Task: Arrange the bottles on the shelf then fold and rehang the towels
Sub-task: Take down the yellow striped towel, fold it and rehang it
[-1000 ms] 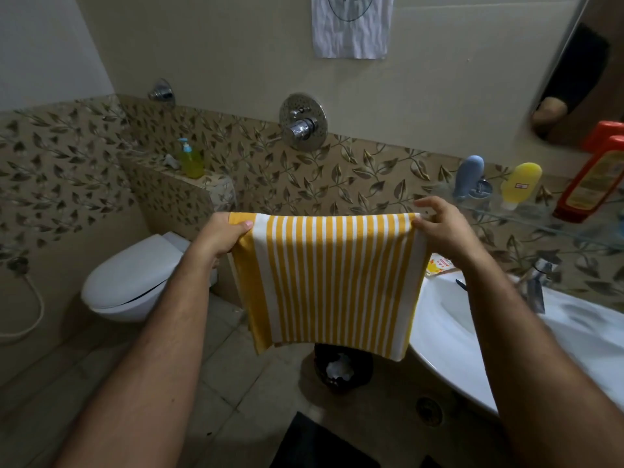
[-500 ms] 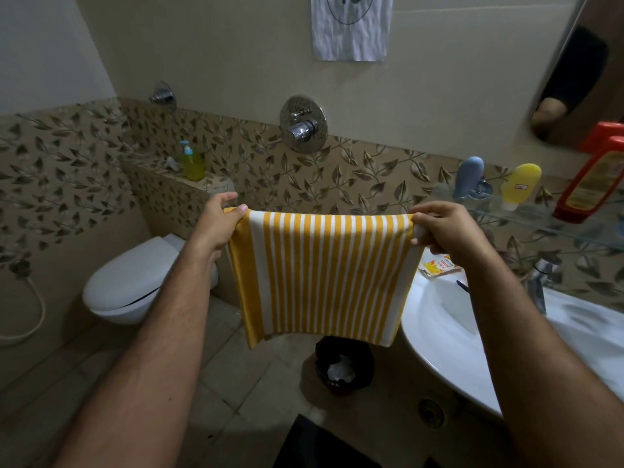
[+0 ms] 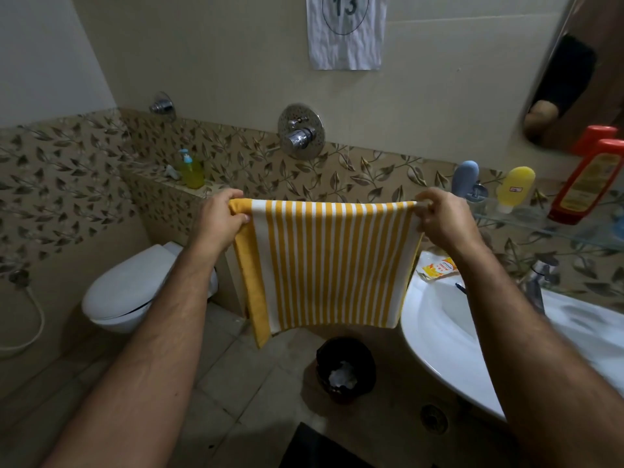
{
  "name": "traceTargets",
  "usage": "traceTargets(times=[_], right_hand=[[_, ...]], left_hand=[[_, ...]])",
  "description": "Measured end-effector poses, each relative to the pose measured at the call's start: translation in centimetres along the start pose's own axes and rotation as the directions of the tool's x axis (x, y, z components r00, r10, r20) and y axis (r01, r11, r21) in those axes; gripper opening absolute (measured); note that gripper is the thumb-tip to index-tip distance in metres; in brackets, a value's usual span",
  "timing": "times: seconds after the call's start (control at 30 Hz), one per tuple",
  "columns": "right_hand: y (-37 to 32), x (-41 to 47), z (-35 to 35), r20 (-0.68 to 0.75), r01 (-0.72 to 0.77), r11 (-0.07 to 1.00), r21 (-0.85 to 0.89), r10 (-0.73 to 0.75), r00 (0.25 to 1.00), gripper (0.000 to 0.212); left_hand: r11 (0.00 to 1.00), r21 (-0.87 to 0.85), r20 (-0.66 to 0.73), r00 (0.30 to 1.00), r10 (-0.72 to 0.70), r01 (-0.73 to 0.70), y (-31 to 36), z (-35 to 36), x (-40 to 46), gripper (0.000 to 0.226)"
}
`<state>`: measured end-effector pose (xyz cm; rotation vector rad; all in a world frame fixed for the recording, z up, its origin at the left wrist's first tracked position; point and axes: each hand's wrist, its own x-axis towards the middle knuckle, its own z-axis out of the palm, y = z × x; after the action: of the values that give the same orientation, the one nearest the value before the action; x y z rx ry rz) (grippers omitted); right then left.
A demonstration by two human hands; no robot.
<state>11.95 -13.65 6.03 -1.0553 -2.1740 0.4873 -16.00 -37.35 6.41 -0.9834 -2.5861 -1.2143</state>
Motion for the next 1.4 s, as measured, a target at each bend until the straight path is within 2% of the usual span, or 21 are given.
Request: traceTargets(times=[0.13,0.3,0.4,0.47,0.53,0.63,0.7,0.73,0.8,0.87,0.93,1.0,1.07,1.1,1.17,1.23,1.3,1.4], right_hand=[[-0.5,0.7,-0.1,-0.053,0.059,0.998,0.034,-0.057,0.997,0.021],[-0.8,1.2,-0.5,-0.079,0.034,0.987,0.155,-0.022,0.997,0.018],[-1.3,1.5,-0.7,-0.152,0.062,0.989,0.132,-0.041,0.988,0.015],[-1.5,1.6,-0.9,-0.176,0.06,0.995,0.08,-0.045,0.983,0.015],[-1.1,1.9,-1.0,-0.143,0.051,0.993,0.11,-0.035,0.989,0.019],[-0.3,1.9,-1.2,0.008,-0.066,0.911,0.407,0.069,0.998,0.024],[-0.1,1.8,-0.9,0.03,-0.109,0.85,0.516,0.11,0.994,0.024],[-0.2,1.8,-0.7,0.022,-0.114,0.832,0.544,0.121,0.992,0.023],[-0.6,1.8,-0.1,0.008,-0.121,0.801,0.586,0.143,0.99,0.022],[-1.0,1.6,0.4,0.014,-0.142,0.776,0.614,0.169,0.986,0.023],[-1.3,1.4,0.4,0.061,-0.171,0.758,0.629,0.172,0.983,0.028],[-1.3,1.0,-0.4,0.195,-0.19,0.761,0.62,0.085,0.977,0.042],[-1.0,1.0,-1.3,0.38,-0.207,0.792,0.575,-0.034,0.925,0.059],[-0.8,1.1,-1.7,0.46,-0.21,0.83,0.516,-0.062,0.886,0.06],[-0.8,1.1,-1.9,0.557,-0.22,0.896,0.386,-0.036,0.83,0.049],[-0.6,1.2,-1.6,0.551,-0.261,0.903,0.343,0.032,0.834,0.035],[-0.6,1.1,-1.5,0.543,-0.311,0.855,0.414,0.042,0.839,0.028],[-1.5,0.5,-0.8,0.558,-0.439,0.66,0.61,0.036,0.829,0.019]], left_hand=[[0.998,0.06,-0.042,0.999,-0.026,0.028,0.6,-0.5,0.3,0.04],[0.996,0.088,-0.064,0.998,0.012,-0.006,0.5,-0.9,1.2,0.018],[0.986,0.155,-0.056,0.996,0.068,-0.059,0.3,-1.0,1.9,0.009],[0.98,0.179,-0.064,0.993,0.096,-0.083,0.1,-0.9,2.3,0.011],[0.993,0.051,-0.035,0.993,0.112,-0.11,-0.2,-1.1,2.4,0.008],[0.948,-0.305,0.07,0.991,0.116,-0.089,-0.5,-1.3,1.8,0.006],[0.903,-0.428,0.077,0.994,0.08,-0.04,-0.5,-0.8,1.3,0.011],[0.863,-0.505,0.076,0.996,0.044,0.001,-0.4,-0.4,1.1,0.011],[0.704,-0.697,0.122,0.99,-0.071,0.136,0.1,0.5,0.7,0.001],[0.559,-0.8,0.176,0.975,-0.132,0.22,0.7,1.4,0.4,0.009],[0.542,-0.808,0.172,0.973,-0.154,0.229,1.2,2.0,0.3,0.01],[0.61,-0.762,0.144,0.975,-0.171,0.219,1.2,2.4,0.6,0.016],[0.674,-0.709,0.119,0.977,-0.175,0.207,0.8,2.4,1.1,0.024],[0.687,-0.697,0.114,0.978,-0.175,0.204,0.6,2.3,1.3,0.026],[0.689,-0.697,0.122,0.98,-0.159,0.198,0.4,2.3,1.4,0.024],[0.659,-0.727,0.137,0.981,-0.14,0.196,0.4,2.4,1.1,0.019],[0.593,-0.771,0.165,0.973,-0.163,0.23,0.3,2.7,0.8,0.009],[0.493,-0.812,0.25,0.949,-0.19,0.313,0.0,2.9,0.5,0.011]])
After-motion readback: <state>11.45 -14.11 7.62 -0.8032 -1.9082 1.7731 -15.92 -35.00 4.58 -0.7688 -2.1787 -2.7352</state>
